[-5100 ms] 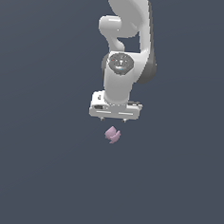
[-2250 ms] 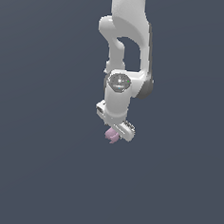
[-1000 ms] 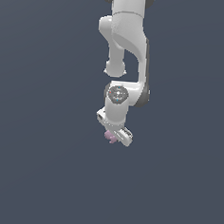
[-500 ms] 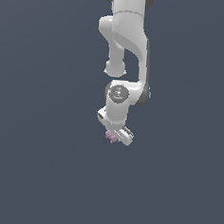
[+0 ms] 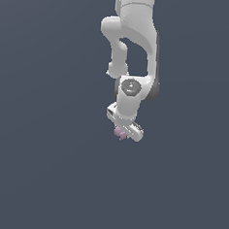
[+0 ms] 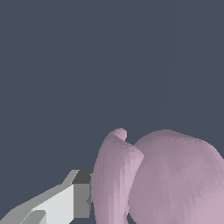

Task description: Pick up the object and move it to a goal position.

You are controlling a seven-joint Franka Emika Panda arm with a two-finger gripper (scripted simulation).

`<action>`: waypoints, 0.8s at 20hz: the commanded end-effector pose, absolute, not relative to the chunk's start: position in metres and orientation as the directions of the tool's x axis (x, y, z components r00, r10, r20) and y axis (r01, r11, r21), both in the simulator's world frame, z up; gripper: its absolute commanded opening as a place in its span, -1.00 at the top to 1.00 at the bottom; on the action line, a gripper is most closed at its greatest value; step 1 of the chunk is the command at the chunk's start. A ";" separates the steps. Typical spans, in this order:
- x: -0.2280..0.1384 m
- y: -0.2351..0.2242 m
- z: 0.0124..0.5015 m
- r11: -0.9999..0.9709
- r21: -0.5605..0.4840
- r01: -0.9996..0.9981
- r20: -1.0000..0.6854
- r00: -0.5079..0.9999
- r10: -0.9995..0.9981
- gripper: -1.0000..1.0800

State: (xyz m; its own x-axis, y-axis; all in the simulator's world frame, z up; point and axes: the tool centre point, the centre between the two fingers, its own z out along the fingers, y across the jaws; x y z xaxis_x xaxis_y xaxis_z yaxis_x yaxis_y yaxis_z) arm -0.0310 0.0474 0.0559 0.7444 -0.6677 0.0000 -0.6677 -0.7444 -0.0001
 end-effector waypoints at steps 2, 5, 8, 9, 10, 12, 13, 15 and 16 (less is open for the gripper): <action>-0.050 0.068 0.066 -0.745 -0.001 -0.667 0.000 0.745 -0.667 1.00; -0.067 0.086 0.075 -0.745 -0.001 -0.667 0.000 0.745 -0.667 1.00; -0.081 0.101 0.082 -0.745 -0.001 -0.667 0.000 0.745 -0.667 1.00; -0.085 0.106 0.084 -0.745 -0.001 -0.667 0.000 0.745 -0.667 1.00; -0.089 0.110 0.087 -0.745 -0.001 -0.667 0.000 0.745 -0.667 1.00; -0.095 0.117 0.090 -0.745 -0.001 -0.667 0.000 0.745 -0.667 1.00; -0.097 0.119 0.091 -0.745 0.000 -0.667 0.000 0.745 -0.667 1.00; -0.101 0.124 0.093 -0.745 0.000 -0.667 0.000 0.745 -0.667 1.00; -0.102 0.125 0.094 -0.745 0.000 -0.667 0.000 0.745 -0.667 1.00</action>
State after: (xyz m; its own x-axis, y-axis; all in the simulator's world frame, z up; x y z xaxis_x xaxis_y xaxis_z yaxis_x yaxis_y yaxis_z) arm -0.0990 0.1224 0.0925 0.7460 -0.6660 -0.0002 -0.6660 -0.7460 -0.0005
